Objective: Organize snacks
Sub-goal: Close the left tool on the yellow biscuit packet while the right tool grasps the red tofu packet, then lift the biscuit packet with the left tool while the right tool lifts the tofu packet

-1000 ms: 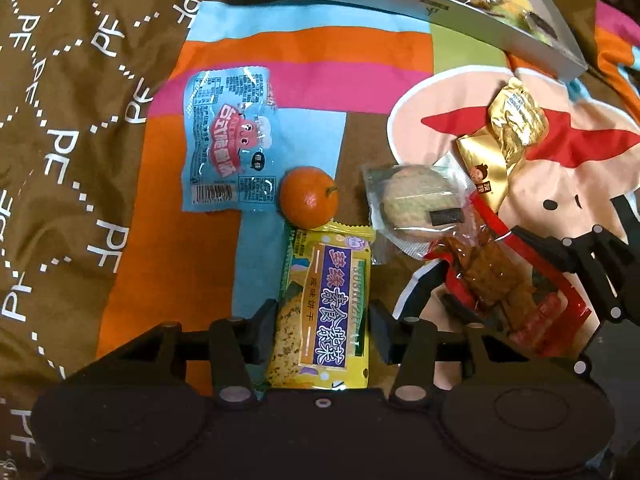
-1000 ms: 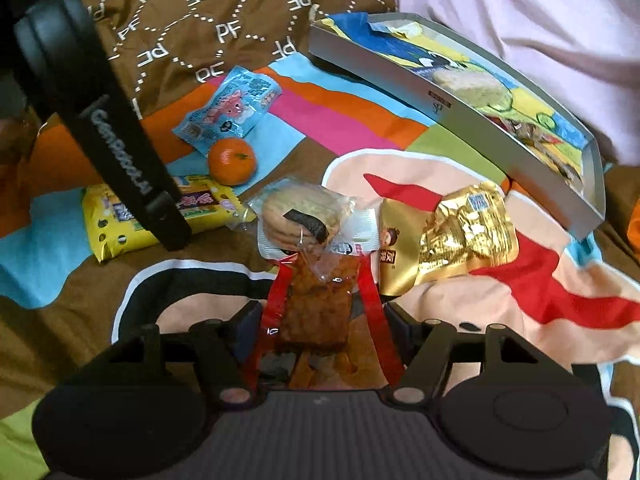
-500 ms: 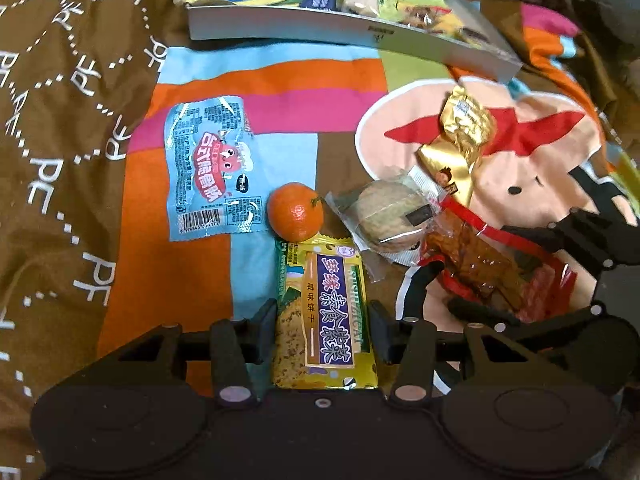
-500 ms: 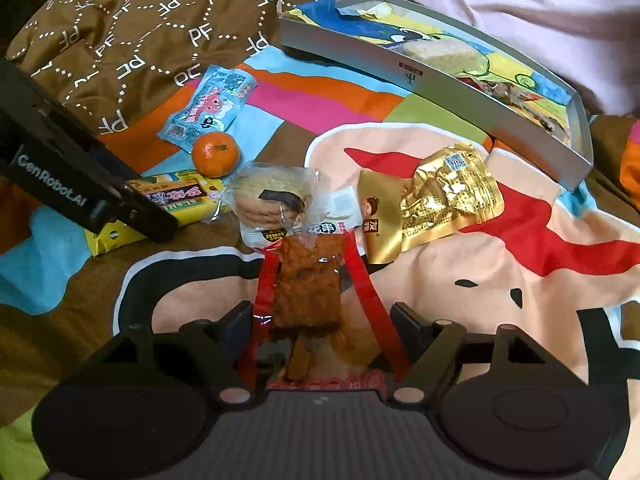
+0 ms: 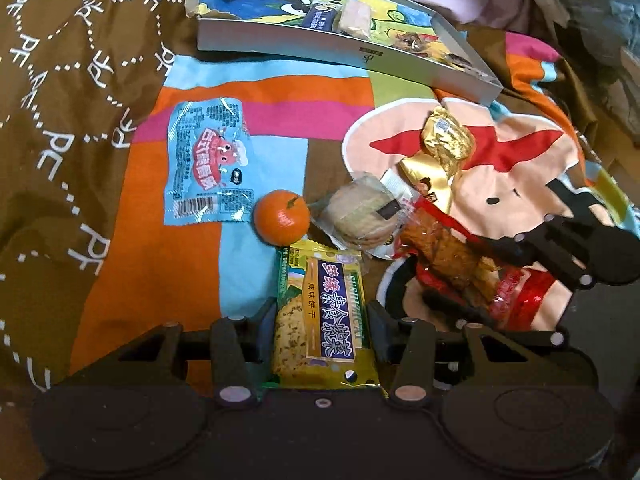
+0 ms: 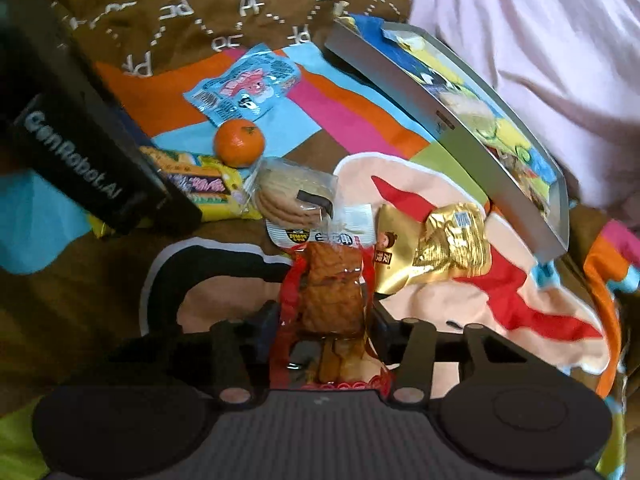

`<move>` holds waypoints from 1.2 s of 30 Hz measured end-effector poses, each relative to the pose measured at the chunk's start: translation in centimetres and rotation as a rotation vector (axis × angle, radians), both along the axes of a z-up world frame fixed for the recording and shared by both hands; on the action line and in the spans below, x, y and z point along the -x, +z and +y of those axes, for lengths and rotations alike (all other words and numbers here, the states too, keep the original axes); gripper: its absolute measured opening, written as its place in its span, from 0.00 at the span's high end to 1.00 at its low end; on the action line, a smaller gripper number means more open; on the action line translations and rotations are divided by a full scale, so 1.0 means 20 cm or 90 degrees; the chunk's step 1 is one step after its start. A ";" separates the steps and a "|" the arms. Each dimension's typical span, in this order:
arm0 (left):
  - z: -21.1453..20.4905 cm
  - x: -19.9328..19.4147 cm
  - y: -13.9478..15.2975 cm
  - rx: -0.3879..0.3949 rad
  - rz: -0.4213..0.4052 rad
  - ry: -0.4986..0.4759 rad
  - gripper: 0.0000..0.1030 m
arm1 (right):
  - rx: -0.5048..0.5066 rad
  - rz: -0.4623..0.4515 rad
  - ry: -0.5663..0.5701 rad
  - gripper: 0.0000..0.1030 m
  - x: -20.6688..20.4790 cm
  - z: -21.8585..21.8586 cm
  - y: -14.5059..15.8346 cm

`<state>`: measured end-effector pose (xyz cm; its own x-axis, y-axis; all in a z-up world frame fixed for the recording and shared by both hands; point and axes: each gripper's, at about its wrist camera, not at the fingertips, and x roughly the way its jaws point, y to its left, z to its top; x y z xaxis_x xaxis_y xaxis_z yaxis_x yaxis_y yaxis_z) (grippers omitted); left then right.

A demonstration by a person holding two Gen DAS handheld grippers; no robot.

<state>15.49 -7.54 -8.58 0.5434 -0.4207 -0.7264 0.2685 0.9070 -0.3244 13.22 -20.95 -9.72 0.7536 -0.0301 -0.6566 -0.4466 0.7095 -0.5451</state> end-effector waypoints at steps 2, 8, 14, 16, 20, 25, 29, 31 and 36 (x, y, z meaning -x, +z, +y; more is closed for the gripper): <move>0.00 0.02 0.00 0.008 0.001 0.000 0.53 | -0.039 0.016 -0.016 0.51 -0.02 -0.03 0.02; -0.01 0.05 0.01 0.011 0.000 0.005 0.53 | -0.068 0.037 -0.027 0.49 -0.05 -0.06 0.02; 0.01 0.08 0.02 0.038 0.021 0.006 0.53 | -0.222 0.112 -0.105 0.39 -0.17 -0.24 0.05; 0.03 0.09 0.02 0.050 0.029 0.017 0.53 | -0.219 0.108 -0.091 0.51 -0.14 -0.22 0.06; 0.05 0.10 0.04 0.069 0.039 0.040 0.55 | -0.103 0.042 -0.050 0.51 -0.05 -0.09 0.05; 0.04 0.12 0.05 0.036 0.024 0.044 0.55 | 0.059 -0.066 0.005 0.51 0.07 0.05 0.01; 0.00 0.14 0.04 -0.013 0.005 0.023 0.55 | 0.070 -0.110 -0.004 0.51 0.08 0.04 0.03; -0.01 0.14 0.04 -0.033 -0.005 0.009 0.55 | 0.064 -0.129 -0.008 0.51 0.09 0.04 0.05; -0.04 0.12 0.02 -0.066 -0.023 -0.019 0.42 | 0.065 -0.162 -0.003 0.51 0.09 0.04 0.08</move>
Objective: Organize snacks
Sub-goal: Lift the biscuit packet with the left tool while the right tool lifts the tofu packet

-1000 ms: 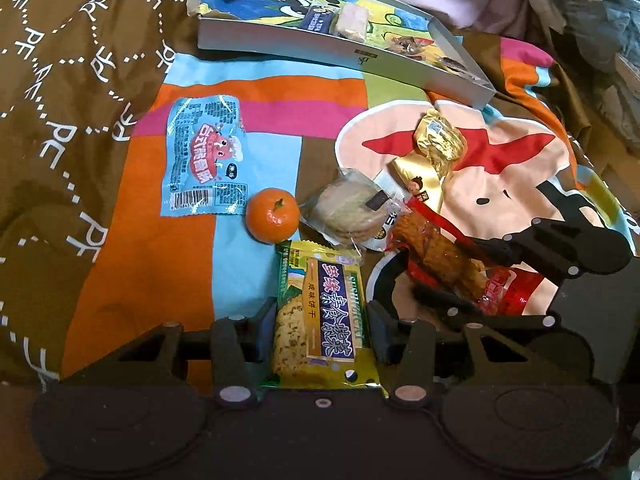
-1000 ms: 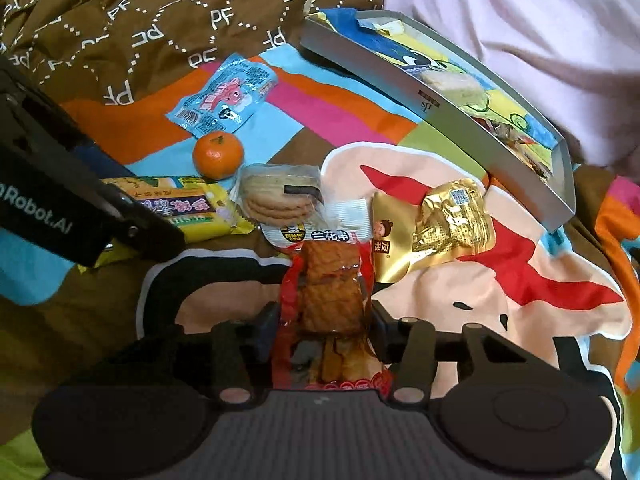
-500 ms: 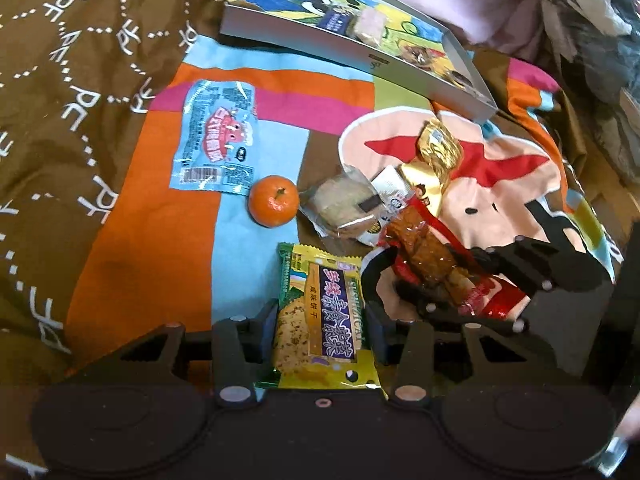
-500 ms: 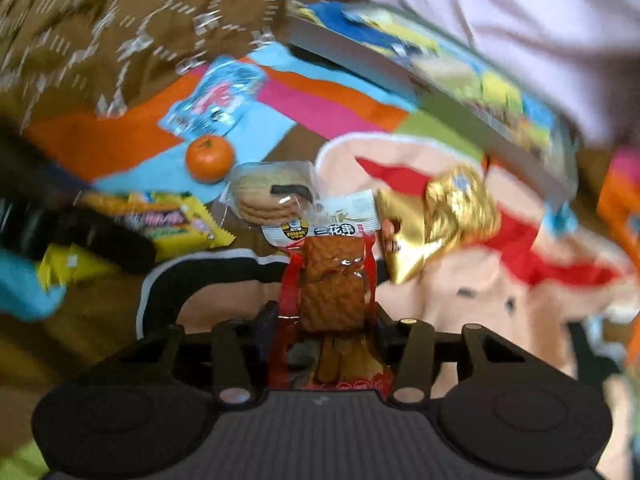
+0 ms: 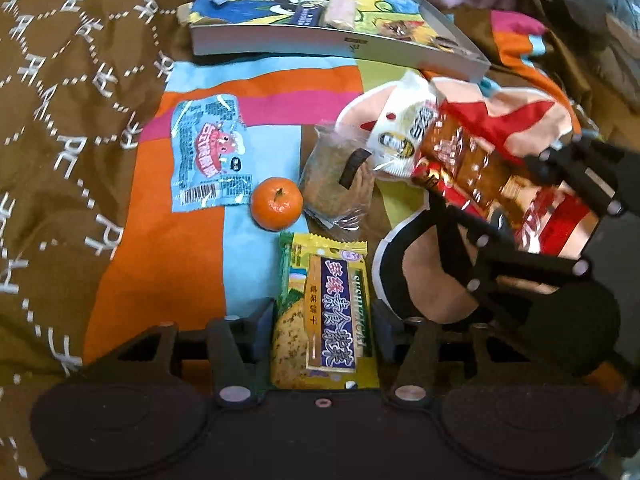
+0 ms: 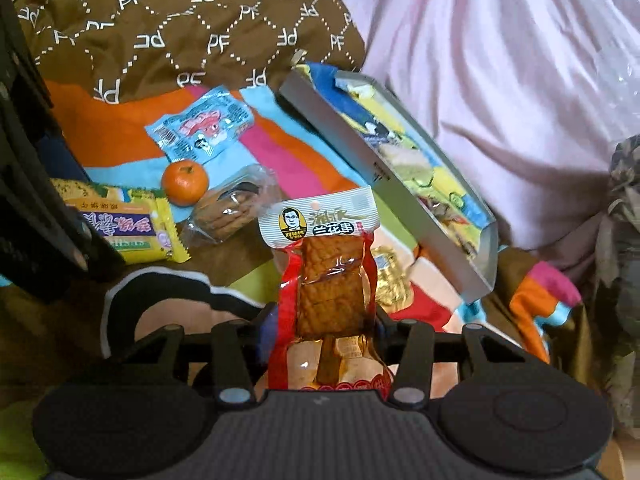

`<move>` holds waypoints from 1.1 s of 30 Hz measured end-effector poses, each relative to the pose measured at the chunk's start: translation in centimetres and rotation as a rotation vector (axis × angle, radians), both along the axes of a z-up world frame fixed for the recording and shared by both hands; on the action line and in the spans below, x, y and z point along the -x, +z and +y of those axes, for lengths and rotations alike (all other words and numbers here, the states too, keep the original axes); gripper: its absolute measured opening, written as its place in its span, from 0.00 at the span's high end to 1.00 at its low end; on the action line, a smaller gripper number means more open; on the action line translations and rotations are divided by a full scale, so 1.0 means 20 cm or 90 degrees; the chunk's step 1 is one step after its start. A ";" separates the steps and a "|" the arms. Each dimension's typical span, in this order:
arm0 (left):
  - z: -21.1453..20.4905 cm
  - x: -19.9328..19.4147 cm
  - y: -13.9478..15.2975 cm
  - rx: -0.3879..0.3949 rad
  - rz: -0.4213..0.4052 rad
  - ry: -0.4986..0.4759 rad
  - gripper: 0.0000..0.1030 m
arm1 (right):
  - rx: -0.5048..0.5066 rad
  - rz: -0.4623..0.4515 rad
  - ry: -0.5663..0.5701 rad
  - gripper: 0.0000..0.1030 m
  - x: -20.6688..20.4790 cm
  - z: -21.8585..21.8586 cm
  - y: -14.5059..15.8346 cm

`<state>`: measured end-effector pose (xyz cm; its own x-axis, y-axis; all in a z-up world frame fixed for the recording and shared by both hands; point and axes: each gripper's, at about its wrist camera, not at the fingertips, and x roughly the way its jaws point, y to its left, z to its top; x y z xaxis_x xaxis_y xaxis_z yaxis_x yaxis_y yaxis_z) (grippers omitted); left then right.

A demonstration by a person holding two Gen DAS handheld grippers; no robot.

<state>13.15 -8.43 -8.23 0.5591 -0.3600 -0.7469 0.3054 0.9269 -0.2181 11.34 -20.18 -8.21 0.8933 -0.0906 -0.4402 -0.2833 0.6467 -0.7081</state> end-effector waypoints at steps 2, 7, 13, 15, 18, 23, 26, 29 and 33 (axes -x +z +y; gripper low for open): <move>-0.02 -0.02 0.00 -0.021 -0.007 -0.007 0.40 | -0.002 -0.009 0.001 0.51 -0.01 0.00 0.01; -0.04 -0.03 0.00 -0.040 -0.008 -0.023 0.52 | -0.003 -0.029 0.001 0.50 0.00 0.01 0.02; 0.02 -0.01 0.01 0.027 0.006 -0.006 0.53 | -0.008 -0.062 -0.003 0.50 0.00 0.00 0.04; 0.07 -0.01 0.02 0.082 0.019 0.011 0.53 | -0.011 -0.081 -0.004 0.50 0.01 -0.01 0.05; 0.09 0.00 0.04 0.115 0.005 0.040 0.53 | -0.025 -0.111 -0.004 0.50 0.01 -0.02 0.08; 0.10 0.04 0.12 0.127 -0.059 0.075 0.53 | -0.047 -0.161 -0.008 0.50 0.02 -0.04 0.13; 0.09 0.04 0.18 0.131 -0.099 0.086 0.52 | -0.068 -0.182 -0.014 0.50 0.02 -0.04 0.18; 0.05 0.01 0.25 0.138 -0.130 0.098 0.53 | -0.096 -0.192 -0.022 0.50 0.00 -0.05 0.25; 0.04 -0.11 0.38 0.156 -0.163 0.119 0.52 | -0.119 -0.209 -0.027 0.50 -0.10 -0.07 0.32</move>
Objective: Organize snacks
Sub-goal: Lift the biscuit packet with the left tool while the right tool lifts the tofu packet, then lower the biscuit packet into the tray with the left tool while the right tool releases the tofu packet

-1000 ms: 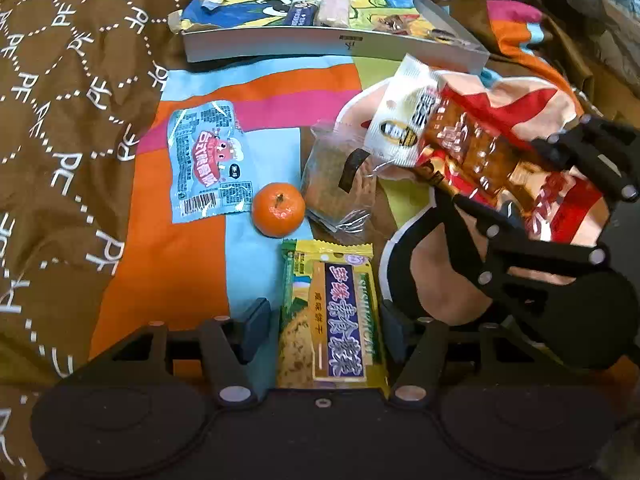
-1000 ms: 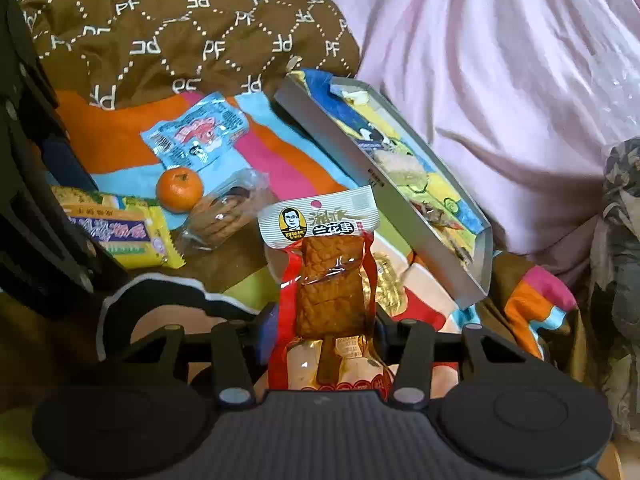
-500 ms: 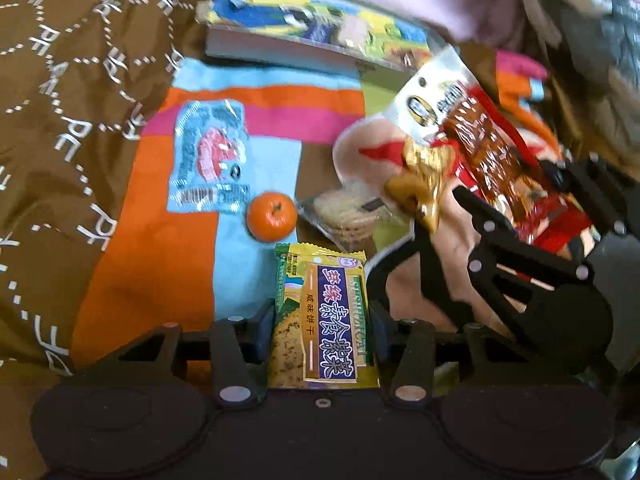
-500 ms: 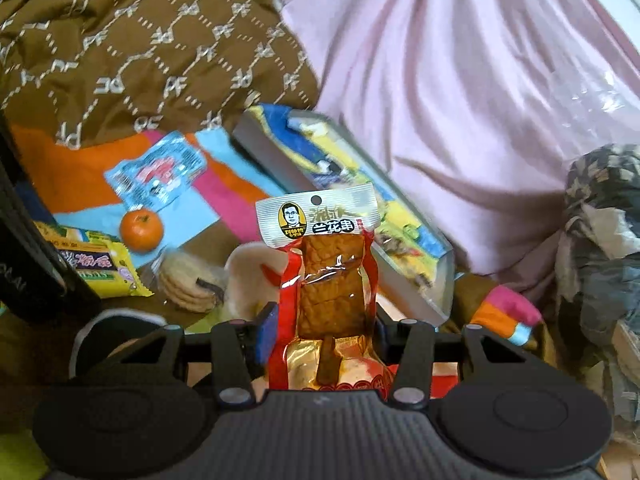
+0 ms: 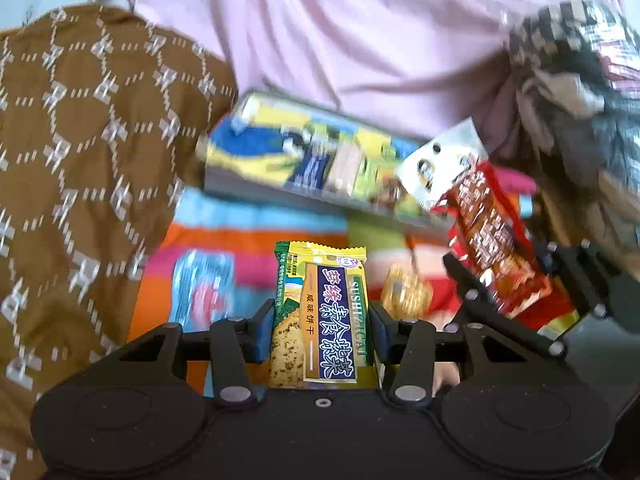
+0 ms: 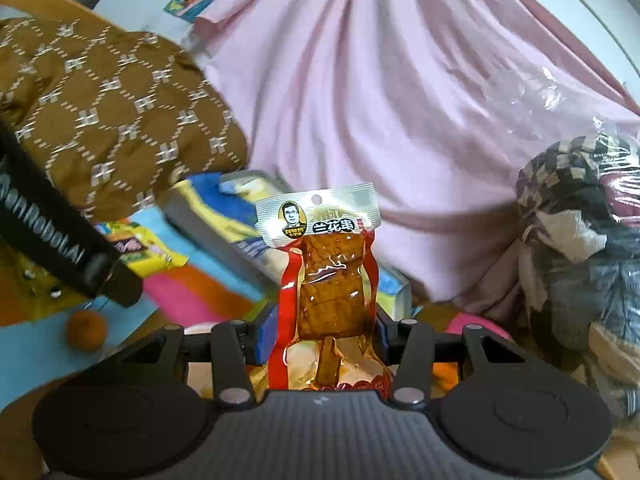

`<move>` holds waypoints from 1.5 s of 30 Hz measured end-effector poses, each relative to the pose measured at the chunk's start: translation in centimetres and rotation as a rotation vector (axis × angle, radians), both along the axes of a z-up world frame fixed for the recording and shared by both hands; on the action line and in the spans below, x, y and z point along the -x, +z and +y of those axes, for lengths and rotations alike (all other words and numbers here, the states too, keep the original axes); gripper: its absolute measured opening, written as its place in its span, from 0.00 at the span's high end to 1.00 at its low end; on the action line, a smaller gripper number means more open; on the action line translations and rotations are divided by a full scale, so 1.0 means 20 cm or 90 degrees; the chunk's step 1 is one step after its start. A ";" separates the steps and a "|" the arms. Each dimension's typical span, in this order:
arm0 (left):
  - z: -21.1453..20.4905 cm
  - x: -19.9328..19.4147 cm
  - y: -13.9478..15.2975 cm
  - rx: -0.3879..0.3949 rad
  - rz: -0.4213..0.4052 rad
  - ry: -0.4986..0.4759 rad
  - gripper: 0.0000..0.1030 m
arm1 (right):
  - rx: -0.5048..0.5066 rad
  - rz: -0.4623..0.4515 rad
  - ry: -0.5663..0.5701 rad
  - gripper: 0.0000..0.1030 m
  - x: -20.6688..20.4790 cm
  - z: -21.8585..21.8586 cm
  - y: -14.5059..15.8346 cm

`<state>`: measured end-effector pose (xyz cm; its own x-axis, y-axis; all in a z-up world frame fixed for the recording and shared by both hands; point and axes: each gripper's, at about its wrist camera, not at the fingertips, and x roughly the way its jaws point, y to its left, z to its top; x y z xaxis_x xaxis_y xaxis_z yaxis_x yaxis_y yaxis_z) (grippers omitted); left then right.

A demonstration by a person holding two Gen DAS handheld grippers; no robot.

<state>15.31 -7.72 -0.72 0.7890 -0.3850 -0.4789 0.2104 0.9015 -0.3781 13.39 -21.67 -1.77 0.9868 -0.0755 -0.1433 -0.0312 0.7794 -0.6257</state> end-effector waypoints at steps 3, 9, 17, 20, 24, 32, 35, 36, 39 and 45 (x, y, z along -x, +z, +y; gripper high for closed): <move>0.00 -0.11 0.09 0.005 -0.021 0.016 0.52 | -0.033 -0.007 -0.003 0.50 -0.12 -0.03 0.06; -0.01 -0.39 0.21 0.005 -0.050 0.067 0.52 | -0.115 -0.043 -0.018 0.50 -0.38 -0.10 0.18; -0.07 -0.80 0.22 -0.023 -0.067 0.129 0.52 | -0.201 -0.076 -0.006 0.50 -0.64 -0.22 0.21; -0.13 -0.94 0.21 -0.032 -0.062 0.154 0.52 | -0.241 -0.059 -0.005 0.50 -0.74 -0.27 0.19; -0.22 -1.11 0.15 -0.047 -0.031 0.178 0.52 | -0.282 -0.015 -0.008 0.50 -0.85 -0.34 0.15; -0.27 -1.25 0.04 -0.073 0.023 0.187 0.52 | -0.308 0.074 -0.006 0.50 -0.96 -0.38 0.05; -0.28 -1.26 0.01 -0.095 0.034 0.190 0.52 | -0.324 0.093 -0.009 0.50 -0.98 -0.38 0.04; -0.28 -1.26 0.01 -0.102 0.035 0.192 0.52 | -0.326 0.096 -0.010 0.50 -0.99 -0.38 0.04; -0.29 -1.28 -0.01 -0.114 0.043 0.193 0.52 | -0.333 0.102 -0.012 0.50 -1.01 -0.38 0.03; -0.26 -1.30 -0.02 -0.100 0.065 0.181 0.46 | -0.358 0.123 -0.006 0.42 -1.07 -0.36 0.01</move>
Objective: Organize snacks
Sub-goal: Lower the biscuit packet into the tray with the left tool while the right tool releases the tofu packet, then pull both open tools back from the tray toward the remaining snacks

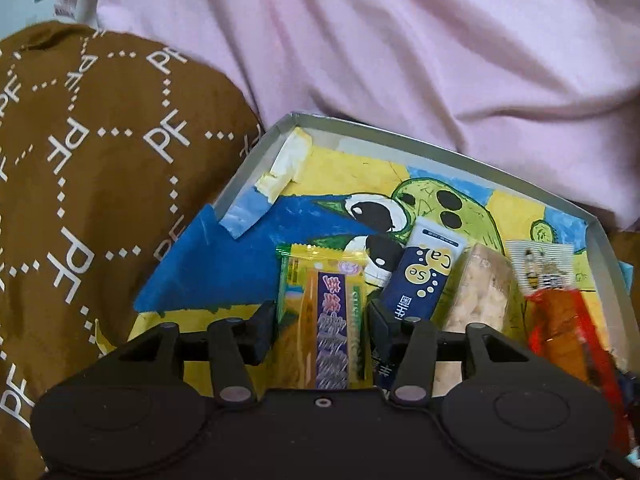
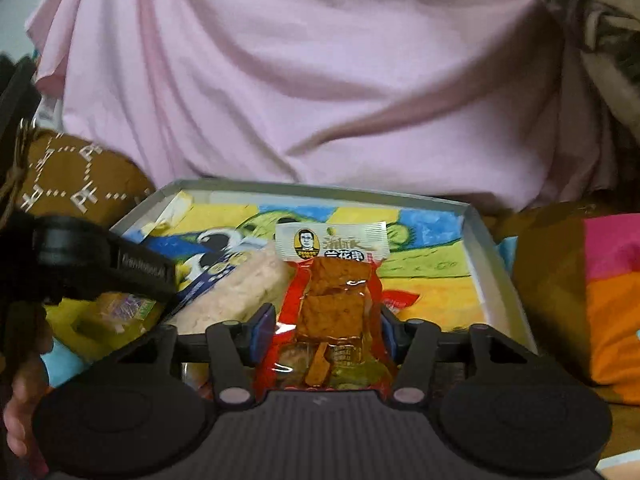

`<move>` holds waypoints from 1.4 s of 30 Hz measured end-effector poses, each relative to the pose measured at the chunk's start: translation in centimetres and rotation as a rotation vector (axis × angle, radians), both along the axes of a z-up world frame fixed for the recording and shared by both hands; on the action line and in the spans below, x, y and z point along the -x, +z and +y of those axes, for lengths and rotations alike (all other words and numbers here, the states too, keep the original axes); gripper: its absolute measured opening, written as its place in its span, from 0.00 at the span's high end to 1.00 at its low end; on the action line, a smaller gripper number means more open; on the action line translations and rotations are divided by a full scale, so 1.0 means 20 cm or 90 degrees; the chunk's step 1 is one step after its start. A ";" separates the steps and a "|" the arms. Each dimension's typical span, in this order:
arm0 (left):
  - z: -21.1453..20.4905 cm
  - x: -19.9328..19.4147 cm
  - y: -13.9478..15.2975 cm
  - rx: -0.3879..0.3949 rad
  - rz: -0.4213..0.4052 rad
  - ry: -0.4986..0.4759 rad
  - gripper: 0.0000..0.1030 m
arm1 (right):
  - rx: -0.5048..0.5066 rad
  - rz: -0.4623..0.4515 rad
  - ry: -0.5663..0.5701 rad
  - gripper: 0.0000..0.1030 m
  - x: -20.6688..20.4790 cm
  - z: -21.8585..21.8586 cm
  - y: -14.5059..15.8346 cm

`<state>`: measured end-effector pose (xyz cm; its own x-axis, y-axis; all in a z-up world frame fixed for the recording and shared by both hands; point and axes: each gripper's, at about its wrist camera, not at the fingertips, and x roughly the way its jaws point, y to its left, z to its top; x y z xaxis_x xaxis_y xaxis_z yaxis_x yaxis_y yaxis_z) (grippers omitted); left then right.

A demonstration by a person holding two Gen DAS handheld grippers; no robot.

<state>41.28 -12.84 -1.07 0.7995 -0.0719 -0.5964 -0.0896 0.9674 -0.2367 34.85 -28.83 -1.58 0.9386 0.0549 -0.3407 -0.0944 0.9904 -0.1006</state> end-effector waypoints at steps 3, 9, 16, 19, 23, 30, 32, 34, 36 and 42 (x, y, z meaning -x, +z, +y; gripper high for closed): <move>0.03 0.00 0.01 0.012 0.005 0.001 0.42 | -0.004 0.000 0.017 0.35 0.01 0.01 -0.01; 0.08 0.09 0.04 0.018 -0.005 0.016 0.23 | -0.008 -0.025 0.012 0.12 0.07 0.03 0.01; 0.13 0.28 0.15 0.023 -0.035 0.038 0.10 | -0.037 -0.074 -0.004 0.00 0.22 0.01 0.09; 0.13 0.39 0.22 0.016 -0.061 0.049 0.07 | -0.051 -0.100 -0.019 0.00 0.32 -0.03 0.14; 0.12 0.53 0.30 0.008 -0.078 0.055 0.04 | -0.065 -0.143 -0.049 0.00 0.45 -0.09 0.21; 0.15 0.80 0.37 -0.006 -0.108 0.052 0.01 | -0.101 -0.179 -0.080 0.00 0.68 -0.16 0.27; 0.15 0.87 0.38 -0.011 -0.115 0.049 0.01 | -0.107 -0.181 -0.087 0.00 0.75 -0.16 0.28; 0.16 0.95 0.38 -0.018 -0.122 0.046 0.01 | -0.113 -0.184 -0.091 0.00 0.81 -0.16 0.28; 0.16 1.02 0.38 -0.024 -0.126 0.043 0.01 | -0.120 -0.187 -0.090 0.00 0.87 -0.15 0.28; 0.19 1.23 0.37 -0.044 -0.124 0.040 0.01 | -0.115 -0.183 -0.082 0.00 1.11 -0.11 0.28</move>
